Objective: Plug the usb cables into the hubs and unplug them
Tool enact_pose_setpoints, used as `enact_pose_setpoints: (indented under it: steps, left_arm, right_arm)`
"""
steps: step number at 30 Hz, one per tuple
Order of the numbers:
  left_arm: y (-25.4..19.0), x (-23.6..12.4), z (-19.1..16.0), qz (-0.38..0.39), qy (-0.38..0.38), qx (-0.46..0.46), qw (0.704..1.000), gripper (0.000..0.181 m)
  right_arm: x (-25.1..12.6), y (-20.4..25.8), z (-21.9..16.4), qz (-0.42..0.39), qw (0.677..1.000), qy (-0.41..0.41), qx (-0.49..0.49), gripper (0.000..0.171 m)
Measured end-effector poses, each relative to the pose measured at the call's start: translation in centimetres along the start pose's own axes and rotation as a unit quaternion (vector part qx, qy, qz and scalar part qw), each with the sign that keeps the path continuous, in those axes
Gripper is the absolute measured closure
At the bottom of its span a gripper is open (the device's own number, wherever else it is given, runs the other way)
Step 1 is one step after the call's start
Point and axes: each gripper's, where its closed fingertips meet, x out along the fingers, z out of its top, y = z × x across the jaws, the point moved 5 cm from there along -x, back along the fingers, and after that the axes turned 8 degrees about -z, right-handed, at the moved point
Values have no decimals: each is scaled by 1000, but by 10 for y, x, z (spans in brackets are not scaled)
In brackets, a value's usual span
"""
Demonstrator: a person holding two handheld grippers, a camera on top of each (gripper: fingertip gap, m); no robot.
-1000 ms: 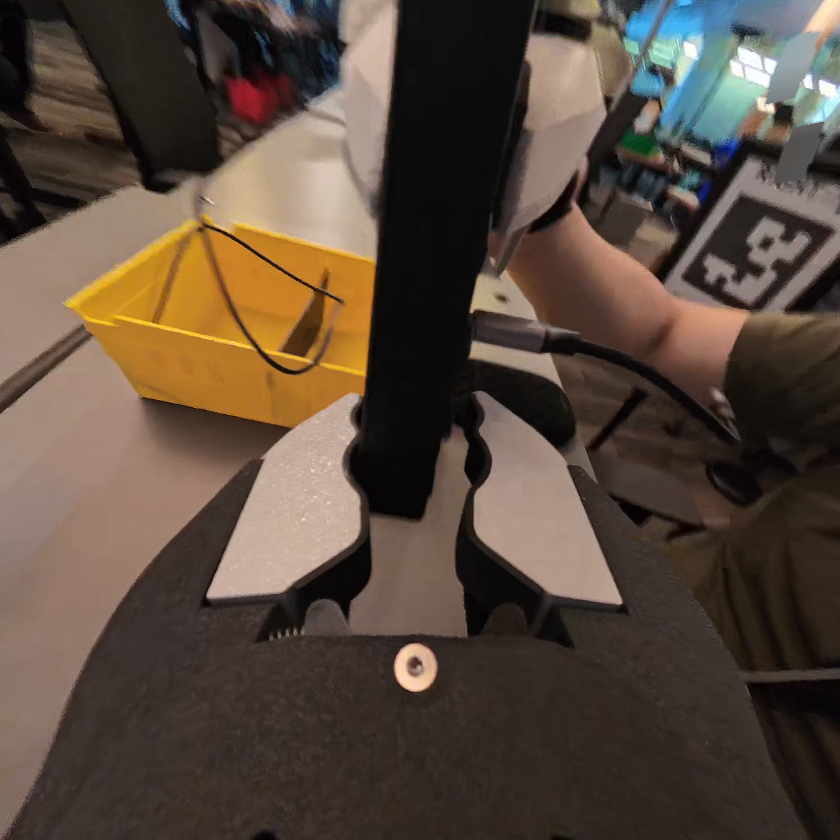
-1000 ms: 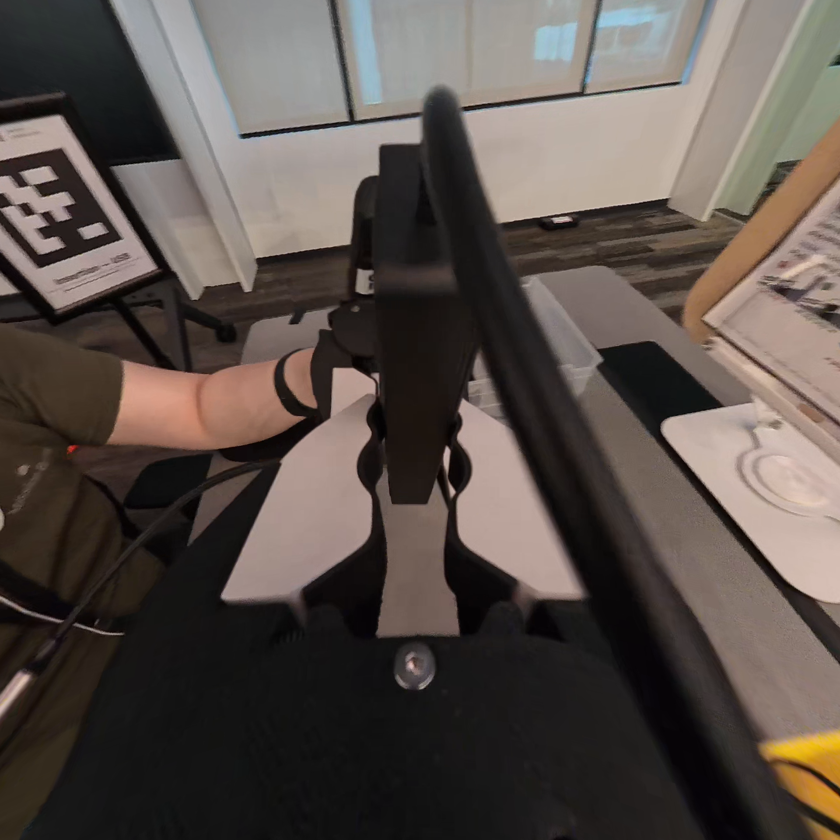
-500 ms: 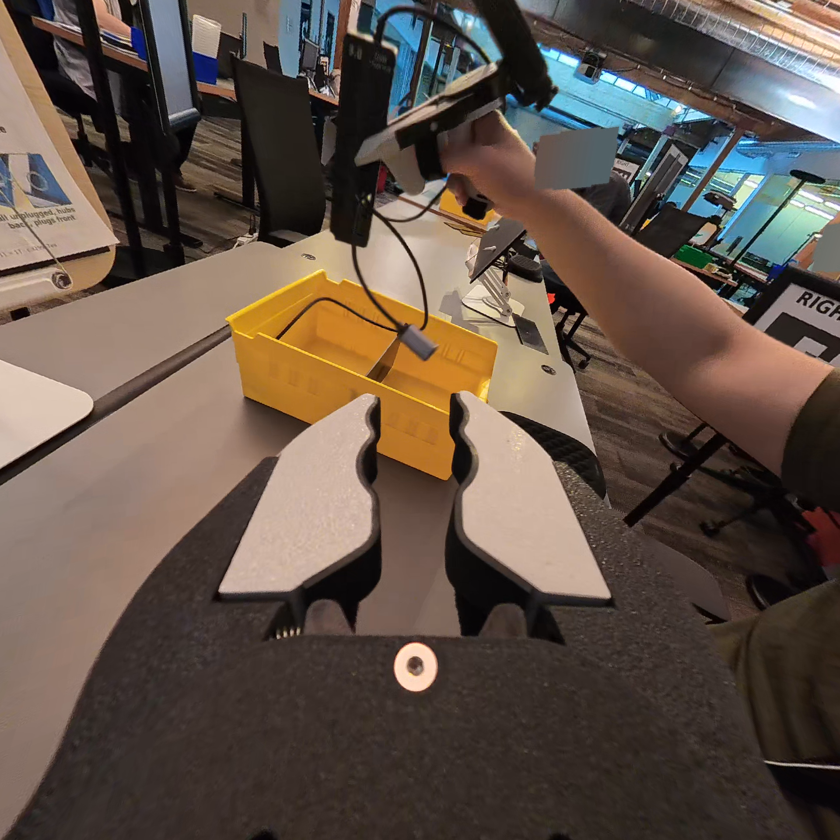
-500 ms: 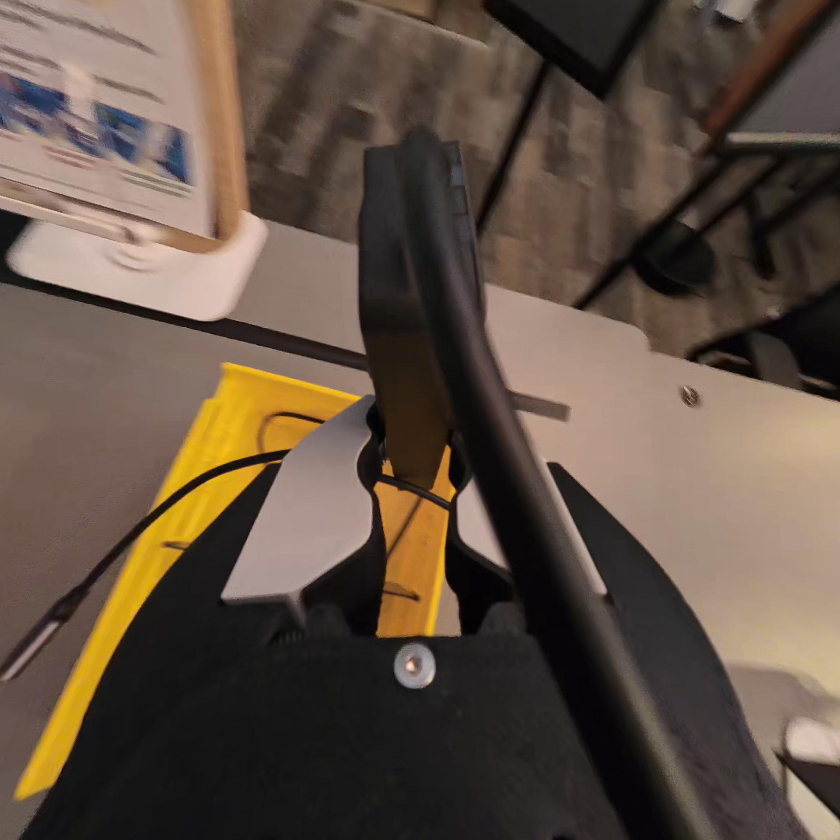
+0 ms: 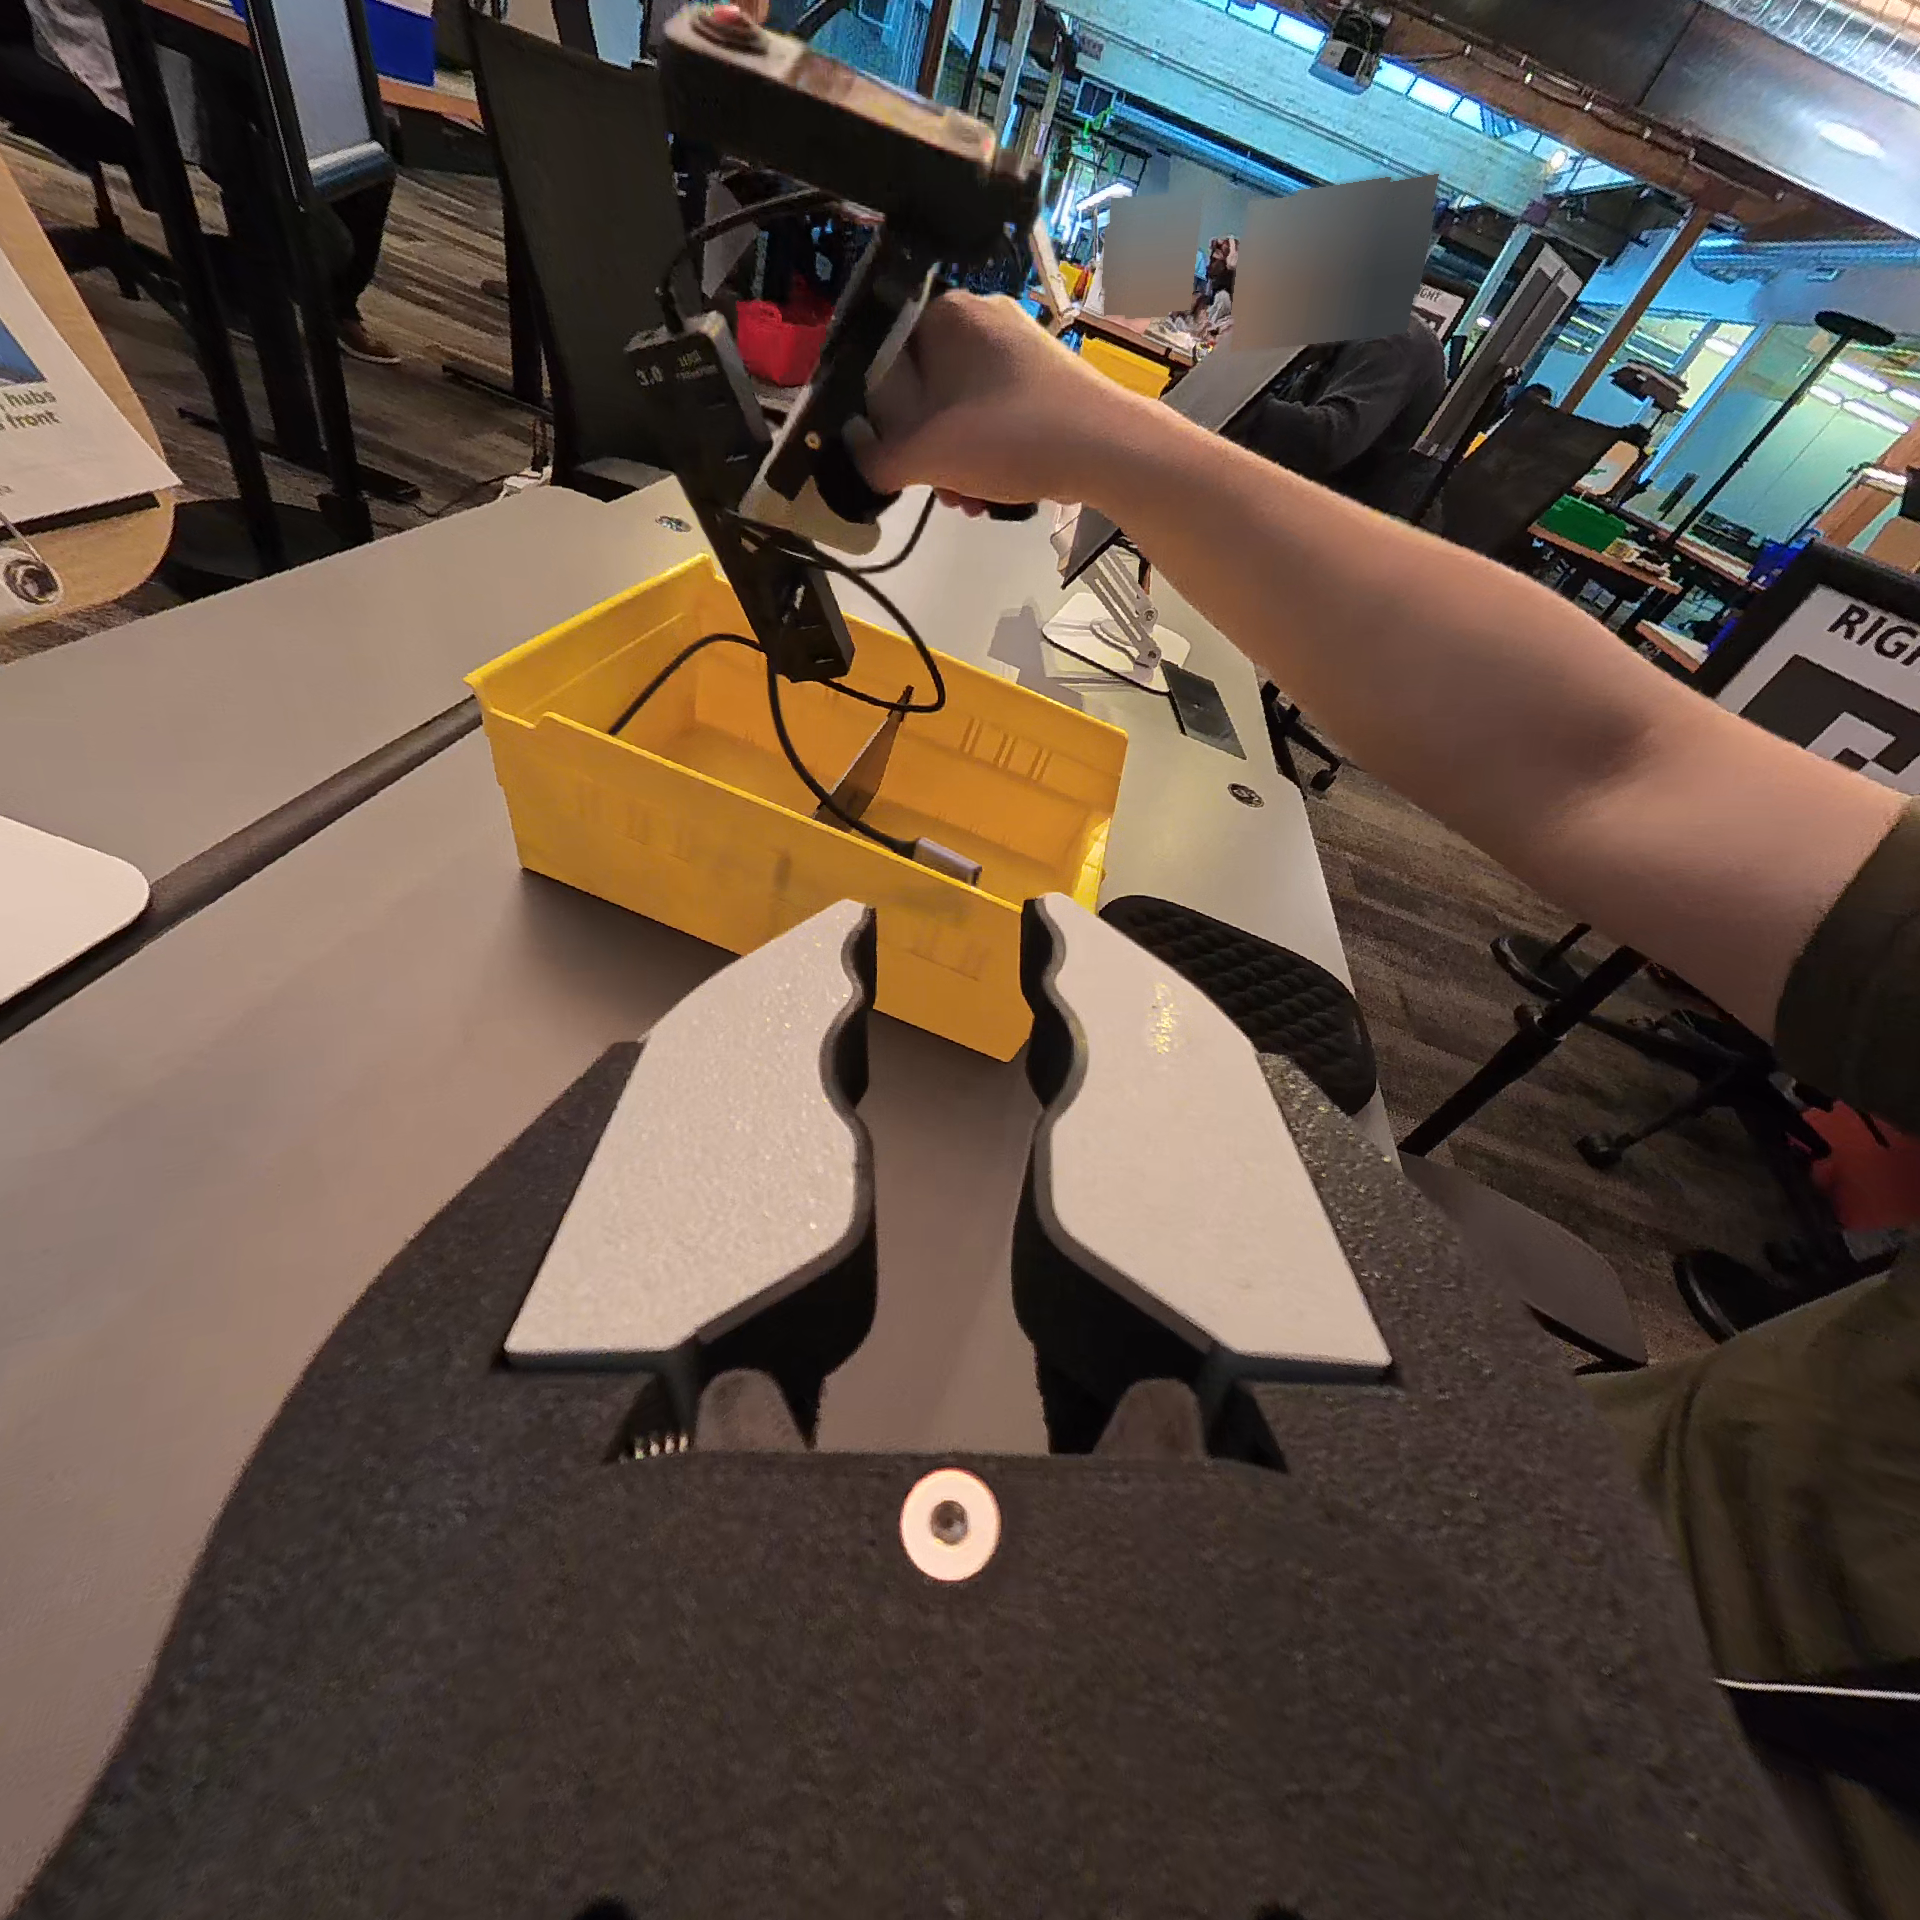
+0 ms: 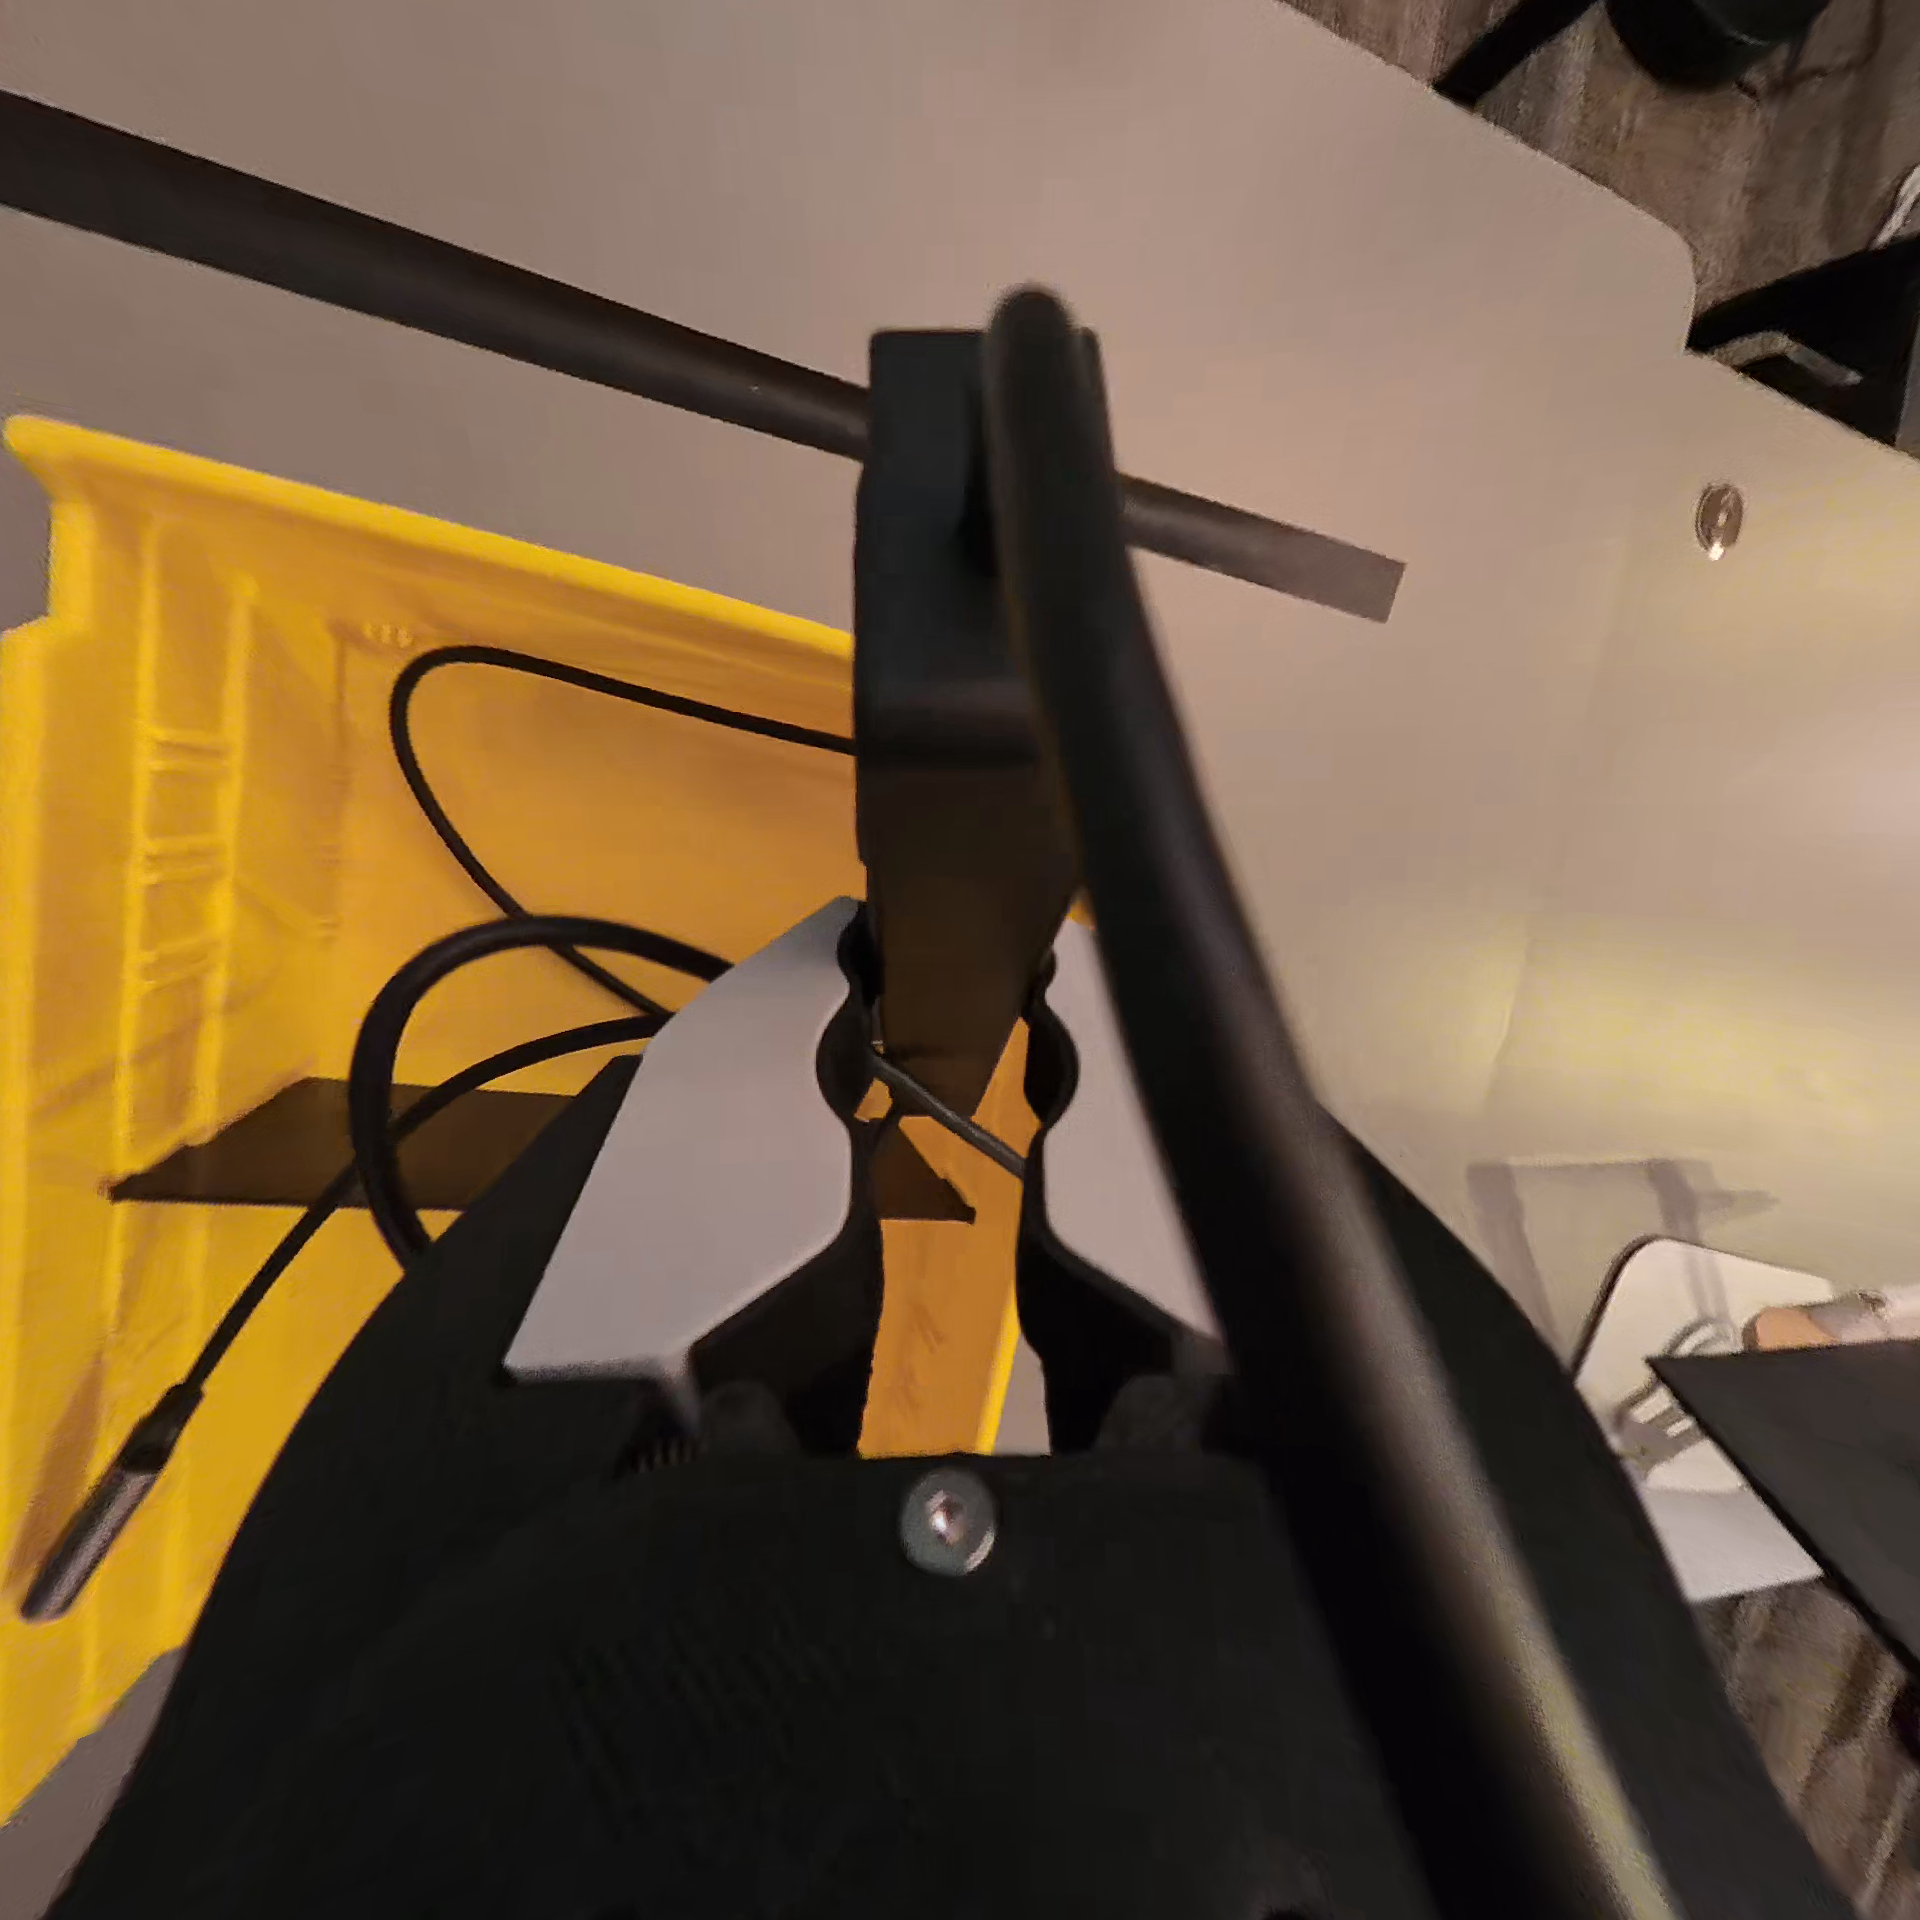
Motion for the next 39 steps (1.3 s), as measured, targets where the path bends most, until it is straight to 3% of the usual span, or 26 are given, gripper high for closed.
enact_pose_setpoints:
  steps: [10,19,26,33,39]
  left_arm:
    - [-1,8,-5,-9,19,0,1000,156]
    - [-6,10,-4,-21,15,1,1000,157]
    - [-8,9,-2,-22,12,5,1000,157]
    - [-7,7,-2,-23,9,1,1000,157]
    - [-6,9,-4,-23,14,-2,1000,157]
  right_arm:
    - [-8,-41,17,-6,988,20,155,144]
    - [-6,-54,14,7,969,-87,230,144]
    - [12,-25,6,-25,983,-88,160,144]
    - [24,24,-5,-98,989,-105,-26,144]
    - [37,59,-21,-70,988,-72,-118,141]
